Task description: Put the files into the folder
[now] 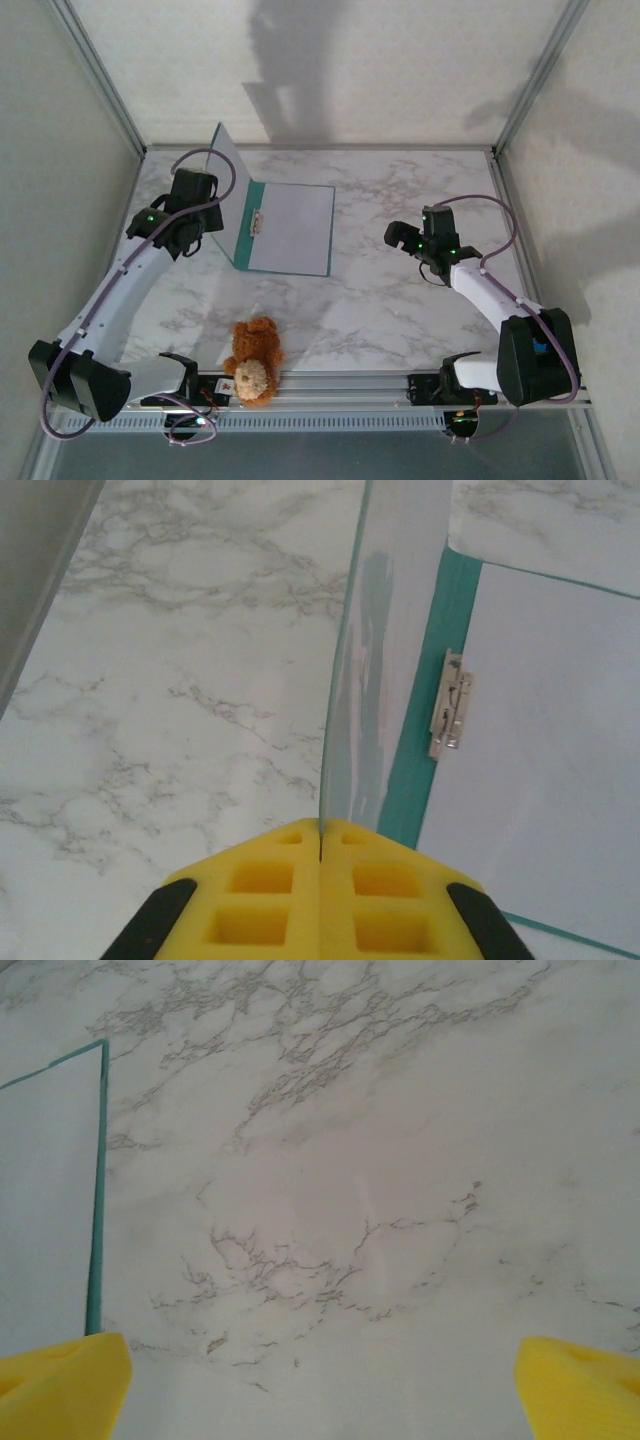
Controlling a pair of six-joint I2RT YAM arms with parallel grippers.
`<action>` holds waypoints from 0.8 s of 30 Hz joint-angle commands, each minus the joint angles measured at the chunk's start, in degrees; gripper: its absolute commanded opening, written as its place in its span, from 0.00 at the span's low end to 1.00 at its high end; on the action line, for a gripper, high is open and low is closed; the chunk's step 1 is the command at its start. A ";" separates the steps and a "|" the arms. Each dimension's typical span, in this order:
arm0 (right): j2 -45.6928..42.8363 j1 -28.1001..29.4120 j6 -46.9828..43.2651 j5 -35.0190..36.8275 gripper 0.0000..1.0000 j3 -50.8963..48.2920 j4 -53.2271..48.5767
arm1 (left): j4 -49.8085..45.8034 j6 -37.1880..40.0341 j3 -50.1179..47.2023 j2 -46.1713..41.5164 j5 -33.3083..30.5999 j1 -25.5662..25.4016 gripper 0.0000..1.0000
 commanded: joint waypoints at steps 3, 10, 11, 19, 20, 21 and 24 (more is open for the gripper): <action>0.69 0.05 0.65 -0.09 0.99 1.41 -0.03 | -3.10 1.54 4.27 2.73 -9.20 -7.25 0.00; 0.80 -0.01 0.57 -0.23 0.99 1.64 -0.27 | -4.08 -0.96 5.27 7.32 -12.34 -14.00 0.00; 0.86 0.04 0.54 -0.30 0.99 1.68 -0.35 | -3.86 -1.00 5.02 7.56 -11.94 -14.31 0.00; 1.16 0.01 0.59 -0.20 0.99 2.08 -0.86 | 0.36 -0.03 2.61 8.76 -4.37 -17.53 0.00; 1.17 -0.02 0.60 -0.21 0.99 2.08 -0.89 | 0.76 -0.16 2.26 9.20 -4.03 -17.96 0.00; 1.15 0.01 0.57 -0.21 0.99 2.00 -0.89 | 1.21 -0.29 1.95 9.60 -3.47 -18.32 0.00; 1.43 -0.01 0.64 -0.36 0.99 2.16 -0.83 | 2.79 -0.97 0.98 10.97 -0.84 -19.21 0.03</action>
